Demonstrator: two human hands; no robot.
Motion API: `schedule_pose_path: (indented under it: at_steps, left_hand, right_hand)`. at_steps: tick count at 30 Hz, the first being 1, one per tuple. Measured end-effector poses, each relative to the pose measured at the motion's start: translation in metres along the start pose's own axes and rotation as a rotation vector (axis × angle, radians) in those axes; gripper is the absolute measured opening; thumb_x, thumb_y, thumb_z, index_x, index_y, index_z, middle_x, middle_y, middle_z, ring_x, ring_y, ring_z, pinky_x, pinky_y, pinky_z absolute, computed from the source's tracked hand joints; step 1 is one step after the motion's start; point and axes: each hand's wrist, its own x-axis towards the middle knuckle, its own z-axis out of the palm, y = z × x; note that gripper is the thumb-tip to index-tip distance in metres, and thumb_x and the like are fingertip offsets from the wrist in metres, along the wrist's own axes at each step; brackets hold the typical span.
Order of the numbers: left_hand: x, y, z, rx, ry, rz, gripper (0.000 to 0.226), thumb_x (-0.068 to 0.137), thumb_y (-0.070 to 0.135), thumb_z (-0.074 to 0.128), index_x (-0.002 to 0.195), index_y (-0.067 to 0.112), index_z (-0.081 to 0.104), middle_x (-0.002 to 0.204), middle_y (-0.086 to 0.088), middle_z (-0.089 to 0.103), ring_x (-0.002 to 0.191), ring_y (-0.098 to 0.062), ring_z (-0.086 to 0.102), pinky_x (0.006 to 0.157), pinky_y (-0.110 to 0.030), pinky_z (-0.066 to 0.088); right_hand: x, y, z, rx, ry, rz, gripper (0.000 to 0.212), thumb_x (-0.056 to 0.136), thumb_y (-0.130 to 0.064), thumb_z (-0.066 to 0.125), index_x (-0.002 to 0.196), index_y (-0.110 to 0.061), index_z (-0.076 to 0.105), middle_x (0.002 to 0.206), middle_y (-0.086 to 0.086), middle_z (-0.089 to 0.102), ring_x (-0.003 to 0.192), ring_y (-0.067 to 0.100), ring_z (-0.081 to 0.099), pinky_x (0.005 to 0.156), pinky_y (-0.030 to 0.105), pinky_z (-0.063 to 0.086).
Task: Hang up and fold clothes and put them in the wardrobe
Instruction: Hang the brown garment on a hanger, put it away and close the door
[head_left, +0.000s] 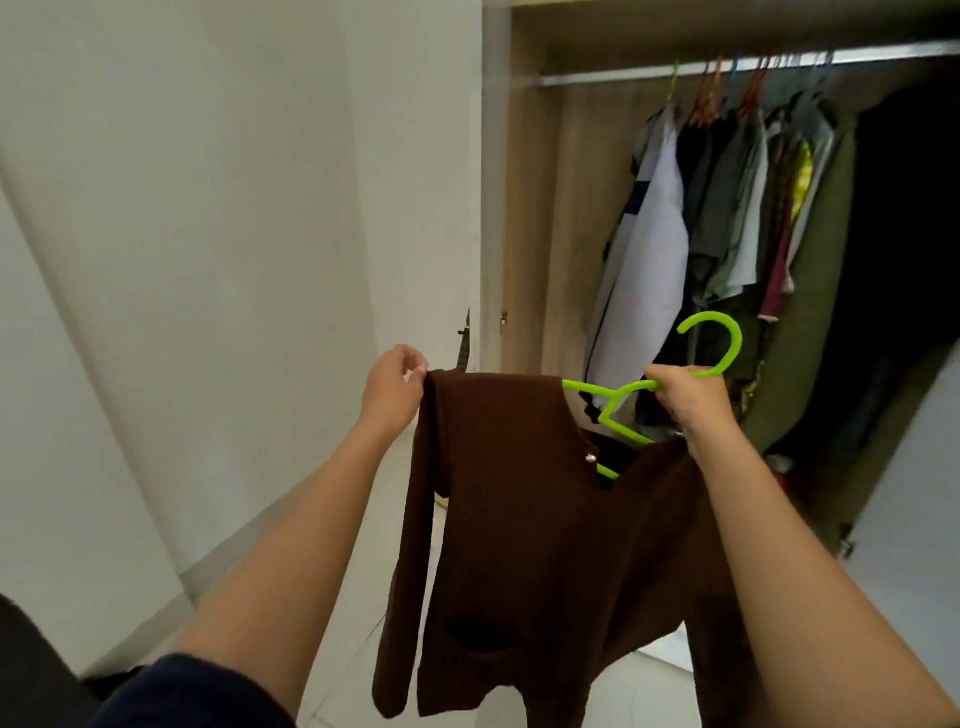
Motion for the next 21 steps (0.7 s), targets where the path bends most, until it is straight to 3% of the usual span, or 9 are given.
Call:
schedule_pose_path:
  at_steps: [2, 4, 7, 11, 16, 19, 21]
  left_hand:
    - [-0.002, 0.019, 0.015, -0.001, -0.044, 0.119, 0.017, 0.099, 0.024, 0.045, 0.104, 0.014, 0.057, 0.106, 0.002, 0.058, 0.104, -0.014, 0.054, 0.088, -0.024, 0.037]
    - [-0.009, 0.04, 0.028, 0.051, -0.243, 0.228, 0.03, 0.099, 0.037, 0.04, 0.112, 0.017, 0.057, 0.106, 0.004, 0.059, 0.102, -0.011, 0.054, 0.089, -0.025, 0.039]
    - [-0.024, 0.063, 0.055, 0.33, -0.525, 0.412, 0.038, 0.1, 0.046, 0.03, 0.102, 0.019, 0.057, 0.092, 0.004, 0.06, 0.088, -0.013, 0.056, 0.081, -0.03, 0.043]
    - [-0.035, 0.073, 0.084, 0.427, -0.471, 0.553, 0.035, 0.102, 0.037, 0.023, 0.081, 0.016, 0.042, 0.067, 0.005, 0.042, 0.063, -0.015, 0.044, 0.064, -0.03, 0.035]
    - [-0.041, 0.076, 0.105, 0.355, -0.419, 0.609, 0.033, 0.102, 0.034, 0.024, 0.079, 0.016, 0.038, 0.064, 0.004, 0.039, 0.063, -0.021, 0.046, 0.061, -0.033, 0.035]
    - [-0.045, 0.081, 0.115, 0.348, -0.406, 0.63, 0.032, 0.102, 0.033, 0.024, 0.081, 0.014, 0.04, 0.065, 0.005, 0.038, 0.063, -0.022, 0.045, 0.06, -0.031, 0.026]
    - [-0.047, 0.084, 0.12, 0.353, -0.408, 0.63, 0.031, 0.102, 0.033, 0.025, 0.084, 0.013, 0.041, 0.068, 0.004, 0.039, 0.066, -0.023, 0.045, 0.06, -0.031, 0.024]
  right_hand:
    - [0.002, 0.004, -0.007, -0.004, 0.036, -0.01, 0.039, 0.075, -0.007, 0.064, 0.05, -0.017, 0.035, 0.037, -0.004, 0.032, 0.036, 0.008, 0.027, 0.044, 0.024, 0.02]
    - [0.004, 0.007, -0.011, -0.021, 0.06, -0.024, 0.039, 0.075, -0.008, 0.065, 0.05, -0.017, 0.036, 0.049, 0.005, 0.035, 0.047, 0.016, 0.032, 0.051, 0.028, 0.022]
    - [0.008, 0.006, -0.016, -0.092, 0.083, -0.03, 0.036, 0.074, -0.013, 0.066, 0.05, -0.016, 0.039, 0.054, 0.007, 0.037, 0.052, 0.019, 0.034, 0.052, 0.031, 0.023]
    - [0.01, -0.001, -0.023, -0.217, 0.086, -0.037, 0.033, 0.073, -0.021, 0.066, 0.051, -0.016, 0.042, 0.055, 0.007, 0.044, 0.057, 0.023, 0.044, 0.059, 0.032, 0.032]
    - [0.016, -0.009, -0.031, -0.328, 0.096, -0.03, 0.03, 0.073, -0.024, 0.063, 0.053, -0.016, 0.043, 0.062, 0.006, 0.051, 0.063, 0.025, 0.049, 0.062, 0.031, 0.035]
    - [0.018, -0.01, -0.029, -0.406, 0.075, -0.019, 0.019, 0.071, -0.028, 0.062, 0.065, -0.014, 0.052, 0.063, 0.004, 0.051, 0.06, 0.024, 0.049, 0.059, 0.03, 0.036]
    - [0.019, -0.009, -0.025, -0.426, 0.07, -0.014, 0.023, 0.066, -0.034, 0.06, 0.072, -0.013, 0.054, 0.06, 0.001, 0.049, 0.059, 0.023, 0.049, 0.057, 0.028, 0.036]
